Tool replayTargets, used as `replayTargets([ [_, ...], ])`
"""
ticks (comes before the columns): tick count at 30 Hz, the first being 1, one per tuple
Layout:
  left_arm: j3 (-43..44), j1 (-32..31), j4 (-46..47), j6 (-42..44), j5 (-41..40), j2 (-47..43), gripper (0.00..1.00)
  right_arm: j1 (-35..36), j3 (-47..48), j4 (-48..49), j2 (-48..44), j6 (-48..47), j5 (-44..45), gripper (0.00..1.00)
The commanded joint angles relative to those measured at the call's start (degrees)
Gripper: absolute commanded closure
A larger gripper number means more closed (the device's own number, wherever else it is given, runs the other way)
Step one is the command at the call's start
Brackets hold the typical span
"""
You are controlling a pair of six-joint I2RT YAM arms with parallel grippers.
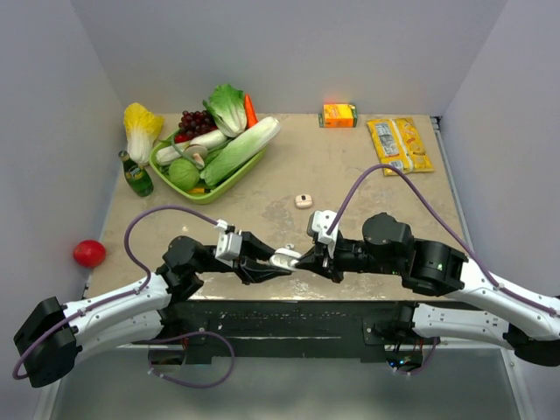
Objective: Insert the wireless bluetooth earbuds into the charging case
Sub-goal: Place the earbud in the charging case.
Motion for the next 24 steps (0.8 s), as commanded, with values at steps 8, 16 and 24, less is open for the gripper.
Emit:
replayTargets([
  [8,2.2,0.2,8.6,-3.5,2.2,1.8,1.0,0.2,-0.6,1.7,0.7,-0.9,-2.2,1.0],
  [16,2.1,0.1,11.1,-4.5,3.0,2.7,1.0,0.2,-1.2,1.8,1.3,-1.2,-1.1,1.0],
  [24,0.7,0.2,9.7,-3.0,0.2,2.7,1.0,0.2,0.2,3.0,-2.3,2.8,3.5,0.55],
])
